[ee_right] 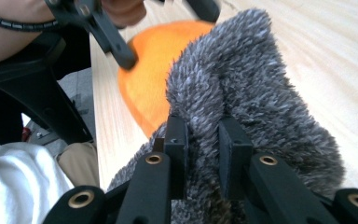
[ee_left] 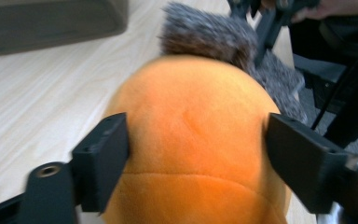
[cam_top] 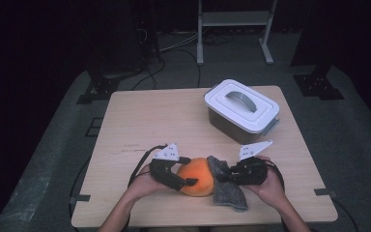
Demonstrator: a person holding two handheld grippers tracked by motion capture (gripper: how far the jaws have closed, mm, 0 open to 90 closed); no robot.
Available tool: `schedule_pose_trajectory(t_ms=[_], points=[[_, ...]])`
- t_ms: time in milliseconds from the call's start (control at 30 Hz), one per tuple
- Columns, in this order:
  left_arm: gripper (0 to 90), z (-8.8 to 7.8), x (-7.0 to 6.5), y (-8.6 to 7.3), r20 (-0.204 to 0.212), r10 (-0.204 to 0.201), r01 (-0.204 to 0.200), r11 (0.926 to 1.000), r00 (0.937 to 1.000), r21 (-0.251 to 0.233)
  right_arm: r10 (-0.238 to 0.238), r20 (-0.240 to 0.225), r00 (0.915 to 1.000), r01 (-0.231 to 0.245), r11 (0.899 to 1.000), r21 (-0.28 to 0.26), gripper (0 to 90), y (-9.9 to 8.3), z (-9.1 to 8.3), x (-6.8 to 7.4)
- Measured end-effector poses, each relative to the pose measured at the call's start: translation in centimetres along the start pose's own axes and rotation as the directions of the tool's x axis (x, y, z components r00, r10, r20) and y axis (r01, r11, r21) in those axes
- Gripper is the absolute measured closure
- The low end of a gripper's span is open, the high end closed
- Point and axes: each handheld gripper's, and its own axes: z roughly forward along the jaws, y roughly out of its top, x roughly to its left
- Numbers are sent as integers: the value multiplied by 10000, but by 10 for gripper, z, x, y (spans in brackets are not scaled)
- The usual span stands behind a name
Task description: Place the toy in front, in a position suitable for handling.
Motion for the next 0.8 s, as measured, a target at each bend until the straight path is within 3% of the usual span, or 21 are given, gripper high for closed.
schedule_pose_trajectory(t_ms=[100, 167, 267, 367, 533, 633, 733, 800], points=[[302, 4, -4, 0, 250, 314, -315, 9995, 9992, 47, -104, -100, 9999, 100, 9990, -434, 754, 6, -3, 5], [303, 7, -9, 2, 349, 677, -681, 9976, 9971, 107, -240, -435, 9988, 204, 9964, -824, 753, 12, -2, 11], [308, 6, -10, 1, 324, 793, -798, 9967, 9963, 167, -497, -355, 9981, 477, 9972, -572, 753, 14, 4, 16], [364, 4, -9, 0, 228, 811, -813, 9966, 9964, 99, -306, -323, 9990, 291, 9985, -465, 755, 9, 3, 10], [358, 6, -8, -1, 256, 796, -796, 9968, 9965, -22, -6, 127, 9999, 8, 10000, -88, 754, -2, -5, 1], [311, 5, -7, 0, 219, 744, -745, 9972, 9970, 24, -54, 187, 9998, 59, 9995, -311, 753, 0, -7, 3], [173, 4, -6, 2, -34, 489, -489, 9988, 9988, -18, -511, 112, 9986, 514, 9984, -253, 749, 7, -2, 13], [85, 8, -4, 1, -97, 284, -281, 9992, 9995, 277, -550, -78, 9985, 548, 9984, -168, 749, 6, 2, 13]])
